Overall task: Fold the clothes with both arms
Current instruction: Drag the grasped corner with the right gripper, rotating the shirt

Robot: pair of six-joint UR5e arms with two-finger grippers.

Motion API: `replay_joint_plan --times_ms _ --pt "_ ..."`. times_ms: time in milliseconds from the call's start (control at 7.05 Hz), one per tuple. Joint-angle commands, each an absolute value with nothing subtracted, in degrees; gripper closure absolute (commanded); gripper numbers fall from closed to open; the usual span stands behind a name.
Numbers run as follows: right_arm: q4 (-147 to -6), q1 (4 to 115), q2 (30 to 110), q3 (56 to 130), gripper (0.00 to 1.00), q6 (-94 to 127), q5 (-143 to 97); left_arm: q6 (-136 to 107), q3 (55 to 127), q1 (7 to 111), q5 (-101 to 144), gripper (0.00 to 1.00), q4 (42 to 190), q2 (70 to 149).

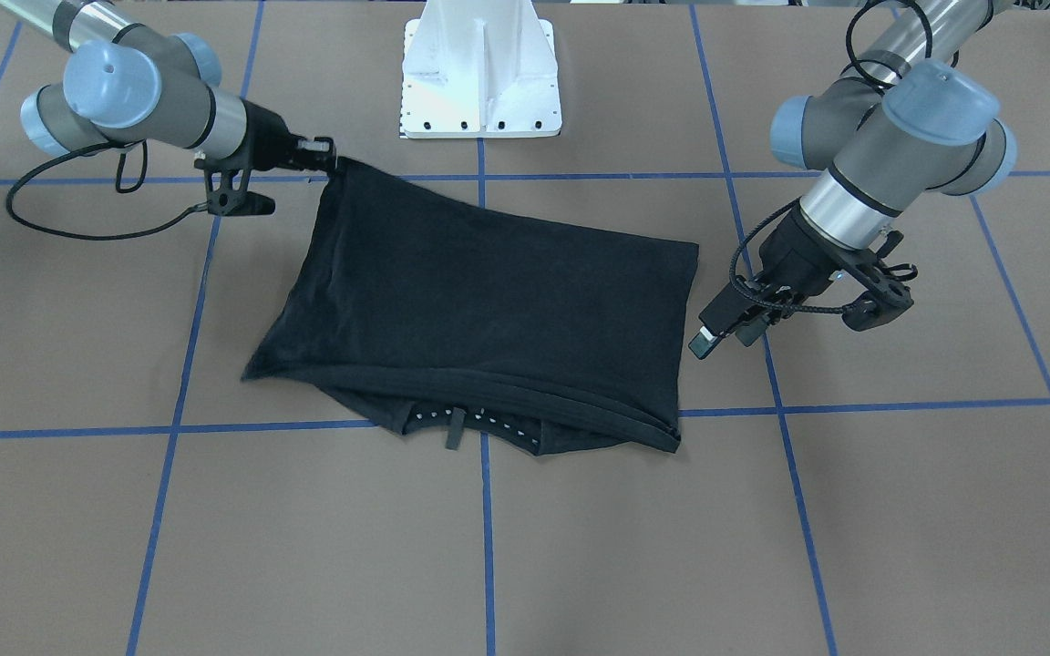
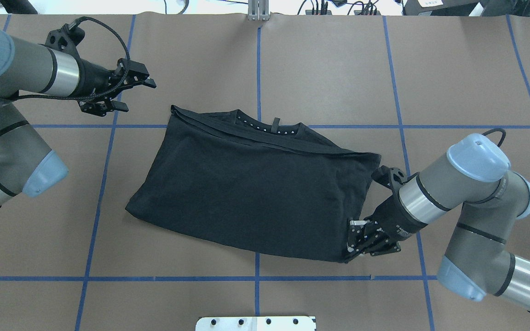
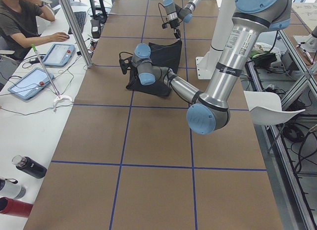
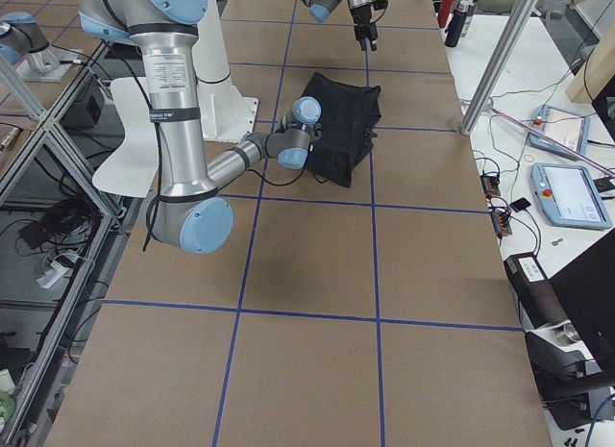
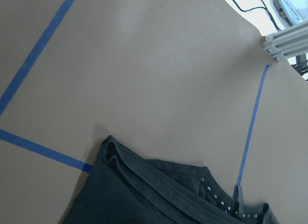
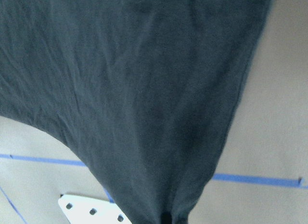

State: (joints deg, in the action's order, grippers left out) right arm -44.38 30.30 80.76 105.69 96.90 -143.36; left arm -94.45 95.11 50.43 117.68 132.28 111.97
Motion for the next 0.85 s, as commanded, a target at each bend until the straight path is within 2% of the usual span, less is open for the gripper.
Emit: replay_joint_plan --times_ms 0,142,284,710 --pt "-43.69 24.54 80.42 108.62 1.0 99.23 -147.48 -94.48 95.27 50.36 117.69 0.0 132.28 111.88" --pt "-40.46 23.04 80.51 108.72 1.0 99.32 -147.65 -94.4 95.19 50.27 117.77 0.0 132.28 111.8" --pt "-39.73 22.42 80.25 108.37 0.01 100.53 -147.83 -94.39 95.1 50.19 117.77 0.0 132.28 111.88" --pt "-37.09 28.26 79.29 108.45 0.0 100.11 -142.95 -94.39 98.15 47.92 118.39 0.0 132.19 111.28"
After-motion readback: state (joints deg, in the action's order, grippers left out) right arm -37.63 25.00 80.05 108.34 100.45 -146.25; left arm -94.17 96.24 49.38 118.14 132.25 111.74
